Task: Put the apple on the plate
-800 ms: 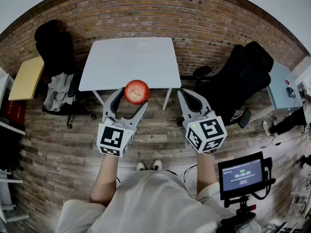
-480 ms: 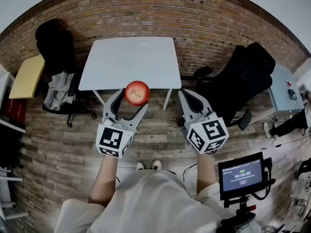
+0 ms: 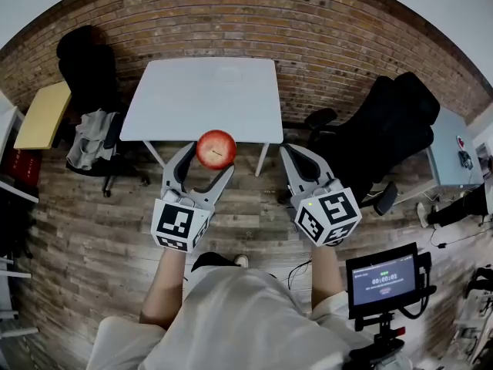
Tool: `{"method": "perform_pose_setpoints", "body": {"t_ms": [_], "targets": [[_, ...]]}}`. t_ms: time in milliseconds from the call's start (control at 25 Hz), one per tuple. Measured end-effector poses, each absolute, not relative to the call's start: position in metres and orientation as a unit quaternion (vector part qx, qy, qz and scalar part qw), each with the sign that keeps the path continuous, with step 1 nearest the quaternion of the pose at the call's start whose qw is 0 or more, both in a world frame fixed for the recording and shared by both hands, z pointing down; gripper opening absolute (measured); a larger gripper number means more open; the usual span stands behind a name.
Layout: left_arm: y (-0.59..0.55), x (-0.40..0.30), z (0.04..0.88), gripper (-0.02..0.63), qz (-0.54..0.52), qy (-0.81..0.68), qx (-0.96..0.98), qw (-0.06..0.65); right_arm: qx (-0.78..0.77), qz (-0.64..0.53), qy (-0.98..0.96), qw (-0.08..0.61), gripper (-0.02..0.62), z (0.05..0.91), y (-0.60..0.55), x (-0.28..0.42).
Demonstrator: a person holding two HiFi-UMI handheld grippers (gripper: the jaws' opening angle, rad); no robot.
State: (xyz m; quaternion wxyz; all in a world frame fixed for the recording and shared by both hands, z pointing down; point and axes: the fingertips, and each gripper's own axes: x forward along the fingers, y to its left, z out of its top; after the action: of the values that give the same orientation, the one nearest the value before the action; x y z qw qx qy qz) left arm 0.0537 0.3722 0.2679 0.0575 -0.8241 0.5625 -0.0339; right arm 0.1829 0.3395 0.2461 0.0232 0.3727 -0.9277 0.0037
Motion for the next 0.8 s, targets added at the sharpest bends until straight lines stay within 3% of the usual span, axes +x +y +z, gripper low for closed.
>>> {"method": "perform_pose_setpoints", "body": {"t_ms": [200, 800], "targets": [[0.342, 0.079, 0.269, 0.348, -0.043, 0.570, -0.819, 0.046, 0.359, 0.015, -0.933, 0.030, 0.003, 0.246, 0.306, 0.205], [0.282, 0.063, 0.281, 0.348, -0.045, 0.574, -0.817, 0.036, 0.358, 0.020, -0.933, 0.032, 0.003, 0.258, 0.250, 0.193]]}}
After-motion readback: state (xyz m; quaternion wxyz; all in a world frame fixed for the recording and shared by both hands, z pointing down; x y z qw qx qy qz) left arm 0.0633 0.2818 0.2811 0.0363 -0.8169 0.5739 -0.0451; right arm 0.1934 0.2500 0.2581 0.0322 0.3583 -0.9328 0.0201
